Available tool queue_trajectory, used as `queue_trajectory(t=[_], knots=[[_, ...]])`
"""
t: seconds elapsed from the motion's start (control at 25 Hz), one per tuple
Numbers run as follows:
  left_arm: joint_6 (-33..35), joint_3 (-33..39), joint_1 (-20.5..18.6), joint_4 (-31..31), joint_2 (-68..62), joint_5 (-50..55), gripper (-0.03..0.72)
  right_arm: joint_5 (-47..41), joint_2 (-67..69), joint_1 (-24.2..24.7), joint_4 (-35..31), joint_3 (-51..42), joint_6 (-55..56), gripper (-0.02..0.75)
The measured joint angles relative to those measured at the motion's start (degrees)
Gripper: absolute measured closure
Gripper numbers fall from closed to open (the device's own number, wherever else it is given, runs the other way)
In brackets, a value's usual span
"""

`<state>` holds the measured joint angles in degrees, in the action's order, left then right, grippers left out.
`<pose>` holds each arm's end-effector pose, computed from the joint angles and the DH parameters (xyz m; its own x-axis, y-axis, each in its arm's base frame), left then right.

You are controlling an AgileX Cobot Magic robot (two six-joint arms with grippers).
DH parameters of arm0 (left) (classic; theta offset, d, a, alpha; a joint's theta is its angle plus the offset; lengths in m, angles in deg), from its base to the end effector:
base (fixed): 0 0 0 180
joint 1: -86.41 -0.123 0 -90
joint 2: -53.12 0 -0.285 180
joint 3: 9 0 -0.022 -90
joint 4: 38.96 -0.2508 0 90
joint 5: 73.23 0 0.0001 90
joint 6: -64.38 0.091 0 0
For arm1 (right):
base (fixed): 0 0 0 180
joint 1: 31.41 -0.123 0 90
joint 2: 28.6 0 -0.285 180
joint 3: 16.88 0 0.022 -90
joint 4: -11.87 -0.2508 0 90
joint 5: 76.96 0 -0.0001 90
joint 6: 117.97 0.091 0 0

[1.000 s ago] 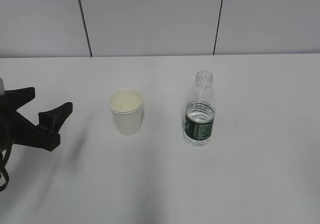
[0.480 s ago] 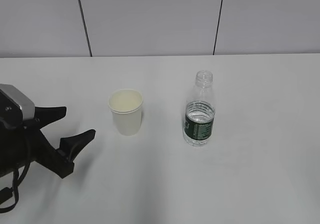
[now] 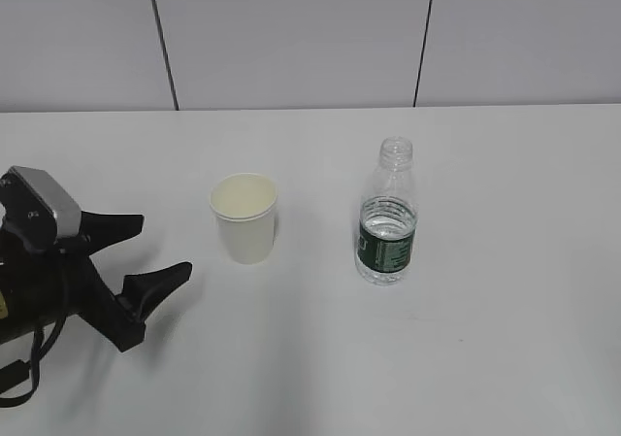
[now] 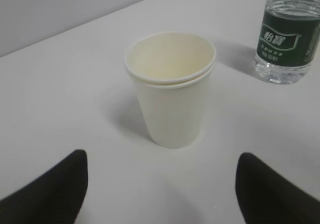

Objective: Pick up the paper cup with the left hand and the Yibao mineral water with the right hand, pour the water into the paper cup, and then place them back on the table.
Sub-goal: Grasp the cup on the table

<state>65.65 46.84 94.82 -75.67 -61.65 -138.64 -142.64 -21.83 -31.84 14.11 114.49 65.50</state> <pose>0.2437 -0.0860 0.1113 -0.1269 0.2881 -0.9492 0.7036 0.7006 0.1186 -0.0112 -0.0033 0.2701 -0.5144 0.0406 -0.8566 0.0459 0.9988 0.0197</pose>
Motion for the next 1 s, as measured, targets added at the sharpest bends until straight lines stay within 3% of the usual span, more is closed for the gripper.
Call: queue_trajectory(t=[0.32,0.6,1.0], knots=[[-0.62,-3.44,-2.34,-2.13,-1.43,-0.07,0.134,0.0,0.0,0.0,0.0,0.0,0.0,0.2],[-5.75,-3.75,-4.09,-5.75,-1.48,0.03,0.134,0.0,0.0,0.0,0.0,0.0,0.0,0.2],[-10.68,-10.93,-6.51,-18.2,-4.39,-0.02,0.134,0.0,0.0,0.0,0.0,0.0,0.0,0.2]])
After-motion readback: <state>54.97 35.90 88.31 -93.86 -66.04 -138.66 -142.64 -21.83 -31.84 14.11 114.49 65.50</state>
